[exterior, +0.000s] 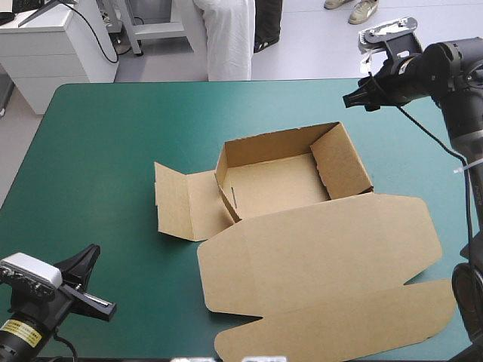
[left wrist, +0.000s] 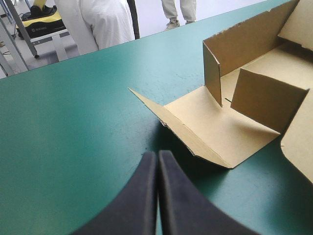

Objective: Fold the box

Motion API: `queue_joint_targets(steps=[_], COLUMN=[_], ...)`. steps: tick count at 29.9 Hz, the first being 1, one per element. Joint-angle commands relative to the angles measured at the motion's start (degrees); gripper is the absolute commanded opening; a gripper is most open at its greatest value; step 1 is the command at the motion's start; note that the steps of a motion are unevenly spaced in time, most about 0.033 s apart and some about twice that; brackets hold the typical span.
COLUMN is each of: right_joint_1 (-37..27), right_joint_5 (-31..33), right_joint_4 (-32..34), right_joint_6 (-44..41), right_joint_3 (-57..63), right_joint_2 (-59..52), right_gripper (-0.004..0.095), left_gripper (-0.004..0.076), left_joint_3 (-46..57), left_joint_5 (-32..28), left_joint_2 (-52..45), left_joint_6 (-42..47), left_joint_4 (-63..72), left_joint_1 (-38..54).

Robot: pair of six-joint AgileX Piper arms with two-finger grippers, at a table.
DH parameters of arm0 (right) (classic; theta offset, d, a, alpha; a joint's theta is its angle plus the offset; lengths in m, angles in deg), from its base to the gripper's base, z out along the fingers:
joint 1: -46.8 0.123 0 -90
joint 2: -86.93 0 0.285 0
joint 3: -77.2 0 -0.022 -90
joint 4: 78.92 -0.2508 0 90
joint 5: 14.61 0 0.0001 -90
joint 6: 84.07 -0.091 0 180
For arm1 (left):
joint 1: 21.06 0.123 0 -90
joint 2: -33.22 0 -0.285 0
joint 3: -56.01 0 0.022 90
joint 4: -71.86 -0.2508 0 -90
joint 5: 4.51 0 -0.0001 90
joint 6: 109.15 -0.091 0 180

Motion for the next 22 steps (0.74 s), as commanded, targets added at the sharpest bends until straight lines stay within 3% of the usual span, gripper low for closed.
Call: queue_joint_targets(steps=[1, 16, 22], right_joint_1=[-0.2, -0.2, -0.2], right_joint_5=[0.1, 0.1, 0.1], right_joint_4=[0.0, -0.6, -2.5], right_joint_6=[0.7, 0.7, 0.7], right_joint_3=[-1.4, 5.0, 6.2], right_joint_2=[-1.7, 12.7, 17.0], right_gripper=[0.0536, 0.0534, 0.048], left_gripper=[-0.001, -0.001, -0.001], left_joint_3=[-1.4, -1.4, -1.4], left_joint_5=[-4.2, -4.2, -4.2], left_joint_2=[0.6, 0.6, 0.6], left_joint_6=[0.5, 0.5, 0.5], left_joint_4=[-0.2, -0.2, -0.2], left_joint_1=[0.2, 0.2, 0.2])
